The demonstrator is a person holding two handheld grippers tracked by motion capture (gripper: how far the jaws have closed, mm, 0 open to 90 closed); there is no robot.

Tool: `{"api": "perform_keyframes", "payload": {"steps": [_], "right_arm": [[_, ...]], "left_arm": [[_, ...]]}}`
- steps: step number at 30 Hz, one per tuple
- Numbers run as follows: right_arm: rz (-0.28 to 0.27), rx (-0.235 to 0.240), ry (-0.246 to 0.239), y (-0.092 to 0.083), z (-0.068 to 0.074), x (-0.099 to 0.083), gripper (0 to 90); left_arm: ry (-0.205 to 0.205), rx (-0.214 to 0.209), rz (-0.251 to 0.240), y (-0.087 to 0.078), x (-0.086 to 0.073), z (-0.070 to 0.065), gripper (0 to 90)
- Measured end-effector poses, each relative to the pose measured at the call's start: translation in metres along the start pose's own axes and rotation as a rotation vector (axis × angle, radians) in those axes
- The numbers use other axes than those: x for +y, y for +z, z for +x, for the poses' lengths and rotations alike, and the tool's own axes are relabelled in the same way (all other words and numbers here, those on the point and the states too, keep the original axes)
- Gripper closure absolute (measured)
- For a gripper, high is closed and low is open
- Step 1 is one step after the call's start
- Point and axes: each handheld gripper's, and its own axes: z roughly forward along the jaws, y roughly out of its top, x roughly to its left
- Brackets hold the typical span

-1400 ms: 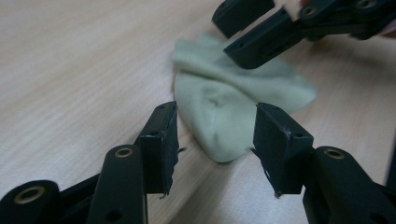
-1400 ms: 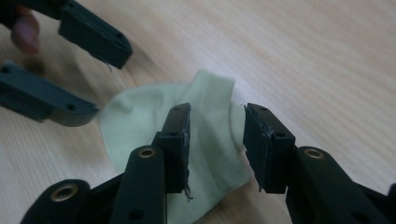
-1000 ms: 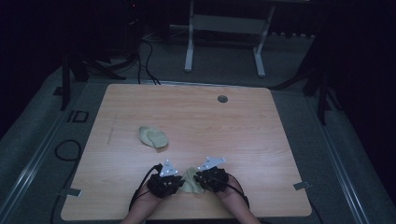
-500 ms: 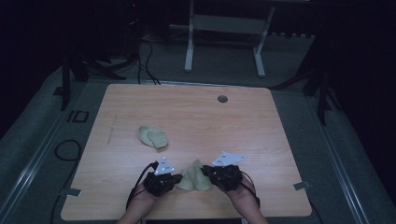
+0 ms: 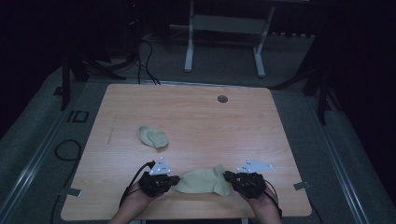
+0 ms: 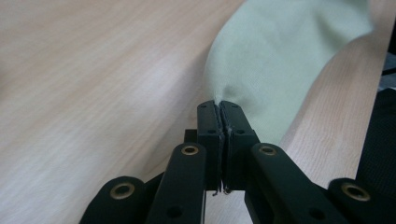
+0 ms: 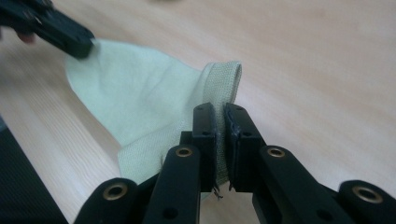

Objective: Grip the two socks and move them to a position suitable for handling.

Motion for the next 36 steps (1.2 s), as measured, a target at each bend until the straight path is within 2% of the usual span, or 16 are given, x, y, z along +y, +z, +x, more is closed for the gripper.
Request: {"api": "perform_keyframes", "payload": {"steps": [5, 7, 9, 11, 12, 13, 14, 15, 19, 20, 23, 24, 27, 31, 34, 36], "right_arm": [[0.056, 0.006, 0.044, 0.011, -0.012, -0.023, 83.1], [0.065, 0.003, 0.048, 0.013, -0.013, -0.026, 83.1], [0.081, -0.004, 0.058, 0.016, -0.018, -0.031, 82.8], [0.087, -0.004, 0.071, 0.018, -0.021, -0.032, 77.4], [0.087, -0.004, 0.071, 0.018, -0.021, -0.032, 77.4], [0.087, -0.009, 0.073, 0.019, -0.022, -0.032, 77.4], [0.078, -0.027, 0.077, 0.016, -0.022, -0.03, 61.5], [0.065, -0.029, 0.074, 0.014, -0.022, -0.029, 60.3], [0.044, -0.018, 0.056, 0.008, -0.017, -0.023, 60.3], [0.044, -0.004, 0.035, 0.008, -0.012, -0.021, 66.0], [0.063, 0.017, 0.003, 0.013, -0.005, -0.022, 69.9], [0.073, 0.015, -0.007, 0.015, -0.002, -0.023, 70.1], [0.101, 0.006, -0.032, 0.021, 0.0, -0.026, 70.3], [0.121, -0.003, -0.052, 0.026, -0.001, -0.029, 67.2], [0.128, 0.003, -0.075, 0.028, -0.003, -0.033, 67.1], [0.128, 0.007, -0.078, 0.027, -0.004, -0.034, 66.5]], "left_arm": [[-0.004, -0.026, 0.046, 0.019, -0.001, 0.003, 87.3], [-0.004, -0.026, 0.046, 0.019, -0.001, 0.003, 87.3], [0.002, -0.034, 0.06, 0.026, -0.002, 0.001, 87.3], [0.001, -0.044, 0.064, 0.027, -0.002, 0.001, 86.0], [0.001, -0.044, 0.064, 0.027, -0.002, 0.001, 80.6], [0.001, -0.044, 0.064, 0.027, -0.002, 0.001, 80.6], [-0.03, -0.037, 0.021, 0.019, -0.002, 0.002, 66.1], [-0.036, -0.028, 0.013, 0.015, -0.001, 0.001, 66.0], [-0.021, -0.021, -0.002, 0.011, 0.001, -0.003, 66.7], [0.021, -0.031, -0.008, 0.007, 0.005, -0.015, 73.0], [0.046, -0.037, 0.006, 0.013, 0.007, -0.025, 80.7], [0.046, -0.037, 0.006, 0.013, 0.007, -0.025, 84.1], [0.044, -0.024, 0.048, 0.028, 0.007, -0.028, 84.2], [0.031, -0.037, 0.084, 0.038, 0.003, -0.024, 84.3], [0.009, -0.046, 0.075, 0.037, 0.0, -0.022, 86.4], [0.016, -0.041, 0.077, 0.036, -0.001, -0.022, 86.4]]}}
